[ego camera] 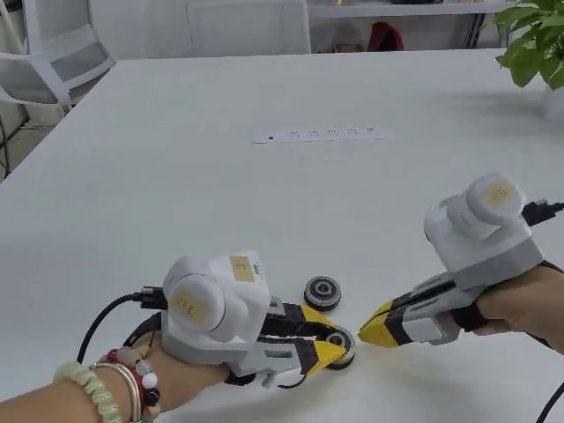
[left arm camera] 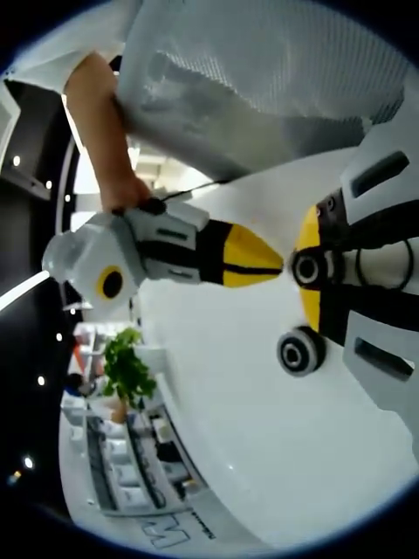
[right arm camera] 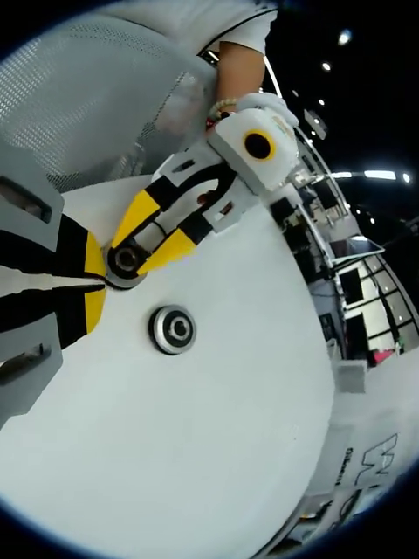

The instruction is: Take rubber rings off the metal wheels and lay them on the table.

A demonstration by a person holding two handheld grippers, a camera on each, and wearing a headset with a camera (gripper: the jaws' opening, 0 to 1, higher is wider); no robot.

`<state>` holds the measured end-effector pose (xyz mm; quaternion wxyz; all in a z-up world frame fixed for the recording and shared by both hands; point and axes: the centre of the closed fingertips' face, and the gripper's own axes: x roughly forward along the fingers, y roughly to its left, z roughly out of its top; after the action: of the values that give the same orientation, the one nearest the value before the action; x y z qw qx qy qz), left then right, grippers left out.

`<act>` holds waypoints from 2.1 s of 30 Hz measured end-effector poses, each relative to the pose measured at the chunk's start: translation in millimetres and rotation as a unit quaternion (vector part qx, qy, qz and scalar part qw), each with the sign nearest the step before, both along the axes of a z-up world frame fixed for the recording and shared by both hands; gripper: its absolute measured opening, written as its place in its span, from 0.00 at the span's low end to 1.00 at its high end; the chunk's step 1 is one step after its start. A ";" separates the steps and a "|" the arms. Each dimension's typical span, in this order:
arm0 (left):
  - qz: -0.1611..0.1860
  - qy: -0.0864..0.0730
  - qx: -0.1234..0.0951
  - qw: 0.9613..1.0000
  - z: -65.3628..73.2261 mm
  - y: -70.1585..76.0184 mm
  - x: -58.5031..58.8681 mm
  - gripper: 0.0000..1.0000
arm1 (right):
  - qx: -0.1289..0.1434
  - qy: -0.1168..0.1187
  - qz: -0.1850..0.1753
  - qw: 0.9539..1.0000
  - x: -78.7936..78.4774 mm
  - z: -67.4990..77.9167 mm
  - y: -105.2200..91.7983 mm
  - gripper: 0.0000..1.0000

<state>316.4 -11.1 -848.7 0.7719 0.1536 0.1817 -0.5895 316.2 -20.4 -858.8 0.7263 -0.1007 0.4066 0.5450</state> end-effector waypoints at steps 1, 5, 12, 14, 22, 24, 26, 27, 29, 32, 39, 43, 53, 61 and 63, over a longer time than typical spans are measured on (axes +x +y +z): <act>0.000 0.000 0.000 1.000 0.0 -0.1 0.0 0.14 | -0.001 -0.004 0.005 1.000 -0.2 -0.5 0.1 0.04; 0.000 0.001 -0.001 1.000 0.0 -0.1 0.3 0.14 | -0.014 -0.021 0.031 0.999 -4.8 -3.8 1.9 0.13; -0.001 0.001 -0.001 1.000 0.2 -0.1 0.0 0.14 | -0.016 -0.038 0.052 0.998 -8.0 -11.5 5.7 0.18; -0.001 0.001 -0.002 1.000 0.3 0.0 -0.1 0.14 | -0.013 -0.040 0.057 0.997 -8.5 -11.5 7.1 0.17; 0.003 0.007 -0.005 1.000 0.5 0.2 0.0 0.14 | -0.012 -0.062 0.073 0.995 -8.0 -12.2 8.9 0.16; 0.006 0.012 -0.005 1.000 0.5 0.3 0.2 0.14 | -0.017 -0.069 0.077 0.994 -8.4 -12.2 9.8 0.16; 0.006 0.012 -0.005 1.000 0.6 0.6 0.1 0.14 | -0.020 -0.072 0.081 0.994 -8.6 -11.9 9.9 0.16; 0.006 0.012 -0.005 1.000 0.6 0.6 0.1 0.14 | -0.020 -0.073 0.081 0.994 -8.4 -12.0 9.8 0.15; 0.007 0.013 -0.005 1.000 0.5 0.8 0.1 0.14 | -0.018 -0.073 0.081 0.994 -7.9 -11.8 9.4 0.15; 0.007 0.013 -0.005 1.000 0.3 1.0 0.2 0.14 | -0.021 -0.077 0.084 0.993 -8.0 -11.7 7.9 0.12; 0.008 0.013 -0.005 1.000 0.3 1.2 0.3 0.14 | -0.029 -0.081 0.083 0.993 -5.9 -13.0 5.2 0.00; 0.008 0.013 -0.005 1.000 0.3 1.3 0.3 0.14 | -0.031 -0.041 0.045 0.998 -4.8 -13.5 4.2 0.00; 0.008 0.010 -0.004 1.000 0.3 0.9 0.6 0.14 | 0.011 0.070 -0.059 0.996 1.6 -6.4 -1.5 0.00; 0.007 0.011 -0.002 1.000 0.5 0.3 0.7 0.14 | 0.040 0.121 -0.098 0.987 0.6 -4.4 -2.1 0.00; 0.007 0.011 -0.001 1.000 0.3 0.5 0.6 0.14 | 0.032 0.120 -0.098 0.987 -2.5 -6.6 -0.4 0.00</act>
<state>317.0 -10.6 -848.4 0.7741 0.1450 0.1904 -0.5861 313.7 -20.8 -865.4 0.7251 0.0290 0.4807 0.4922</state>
